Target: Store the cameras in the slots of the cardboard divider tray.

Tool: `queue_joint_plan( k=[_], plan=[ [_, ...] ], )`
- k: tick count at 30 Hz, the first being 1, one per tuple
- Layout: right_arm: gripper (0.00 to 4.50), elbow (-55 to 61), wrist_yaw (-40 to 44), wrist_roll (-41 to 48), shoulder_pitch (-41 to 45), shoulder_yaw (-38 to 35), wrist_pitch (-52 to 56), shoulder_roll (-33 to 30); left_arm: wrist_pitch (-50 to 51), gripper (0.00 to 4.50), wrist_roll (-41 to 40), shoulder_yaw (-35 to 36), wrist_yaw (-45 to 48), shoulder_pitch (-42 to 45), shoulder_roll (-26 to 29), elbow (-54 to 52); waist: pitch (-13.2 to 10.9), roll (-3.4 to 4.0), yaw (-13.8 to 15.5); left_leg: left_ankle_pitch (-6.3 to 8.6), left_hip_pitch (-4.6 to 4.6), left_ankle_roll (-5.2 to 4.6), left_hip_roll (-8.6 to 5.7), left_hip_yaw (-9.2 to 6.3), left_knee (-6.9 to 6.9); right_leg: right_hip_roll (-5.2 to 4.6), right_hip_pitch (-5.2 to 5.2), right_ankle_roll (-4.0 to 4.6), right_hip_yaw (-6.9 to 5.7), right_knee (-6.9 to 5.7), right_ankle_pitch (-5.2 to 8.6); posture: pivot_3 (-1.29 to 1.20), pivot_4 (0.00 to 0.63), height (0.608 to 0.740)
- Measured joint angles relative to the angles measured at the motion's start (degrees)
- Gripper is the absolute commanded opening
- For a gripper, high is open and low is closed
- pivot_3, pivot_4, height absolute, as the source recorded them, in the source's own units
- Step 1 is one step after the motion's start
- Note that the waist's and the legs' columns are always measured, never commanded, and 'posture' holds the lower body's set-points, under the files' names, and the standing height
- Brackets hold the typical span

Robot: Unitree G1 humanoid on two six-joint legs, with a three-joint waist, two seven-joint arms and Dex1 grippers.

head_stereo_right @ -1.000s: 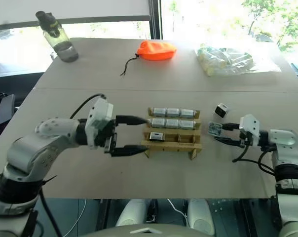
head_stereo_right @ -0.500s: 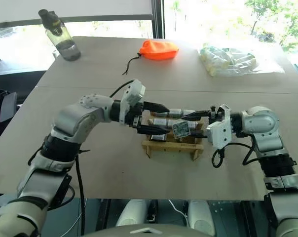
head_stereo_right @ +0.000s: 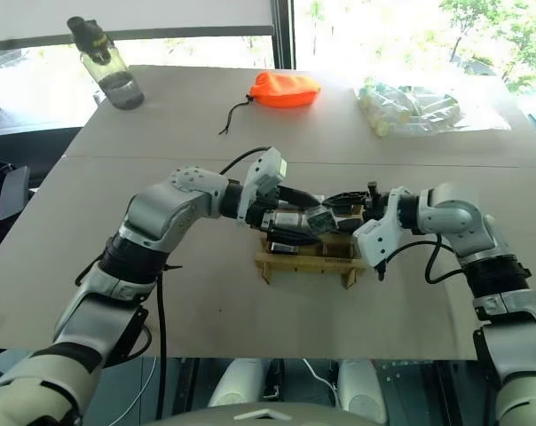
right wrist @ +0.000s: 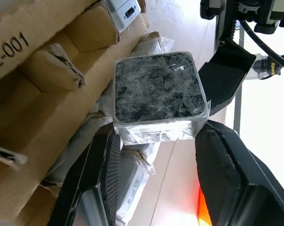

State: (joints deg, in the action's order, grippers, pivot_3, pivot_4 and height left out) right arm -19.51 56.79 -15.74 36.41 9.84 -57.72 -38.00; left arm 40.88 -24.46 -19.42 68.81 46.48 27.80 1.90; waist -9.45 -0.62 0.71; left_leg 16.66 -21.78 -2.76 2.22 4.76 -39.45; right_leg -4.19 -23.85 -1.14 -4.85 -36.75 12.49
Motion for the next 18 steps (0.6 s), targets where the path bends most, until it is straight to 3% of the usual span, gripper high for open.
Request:
queue_joint_plan(
  k=[5,8,14,15,17,18],
  plan=[
    [1.73,-1.65,-5.33,-2.23,1.53,1.25,-3.47,-0.21,1.61,4.5,0.96,-1.13,-0.55,0.01,-0.84,0.87,0.0,0.0,0.0,0.0,0.0,0.0,0.01,0.0,0.0,0.0,0.0,0.0,0.0,0.0,0.0,0.0,0.15,0.726],
    [1.73,-2.73,-7.52,-3.62,1.73,2.55,-4.17,-0.84,2.01,3.69,1.89,-1.2,-1.12,0.21,-1.23,1.12,0.0,0.0,-0.02,0.0,0.01,0.0,0.0,0.01,0.0,0.0,0.0,0.0,0.02,0.0,0.0,0.0,0.15,0.726],
    [1.73,-3.87,-11.49,-6.03,1.75,4.62,-5.69,-1.08,2.78,1.0,2.62,-0.64,-2.86,0.62,-1.9,2.93,0.0,0.0,-0.06,0.0,0.01,0.0,0.02,0.02,0.0,0.0,-0.01,0.0,0.05,-0.01,0.0,0.0,0.15,0.726],
    [1.73,-4.11,-12.18,-6.3,1.75,5.0,-5.67,-1.08,2.79,0.74,2.85,-0.64,-2.95,0.65,-1.94,3.15,0.0,0.0,-0.06,0.0,0.01,0.01,0.02,0.03,0.0,0.0,-0.01,0.0,0.05,-0.01,0.0,0.0,0.15,0.726],
    [1.73,-4.19,-13.05,-6.78,1.74,5.26,-5.67,-1.15,2.89,0.76,2.98,-0.64,-2.98,0.68,-1.96,3.18,0.0,0.0,-0.04,0.0,0.01,0.01,0.02,0.03,0.0,0.0,-0.01,0.0,0.05,-0.01,0.0,0.0,0.15,0.726],
    [2.23,-4.19,-13.49,-6.88,1.74,5.51,-5.57,-1.28,3.06,0.76,3.01,-0.64,-3.01,0.73,-2.01,3.19,0.0,0.0,-0.02,0.0,0.01,0.01,0.01,0.03,0.0,-0.01,-0.01,0.0,0.06,-0.01,0.0,0.0,0.15,0.726]
  ],
)
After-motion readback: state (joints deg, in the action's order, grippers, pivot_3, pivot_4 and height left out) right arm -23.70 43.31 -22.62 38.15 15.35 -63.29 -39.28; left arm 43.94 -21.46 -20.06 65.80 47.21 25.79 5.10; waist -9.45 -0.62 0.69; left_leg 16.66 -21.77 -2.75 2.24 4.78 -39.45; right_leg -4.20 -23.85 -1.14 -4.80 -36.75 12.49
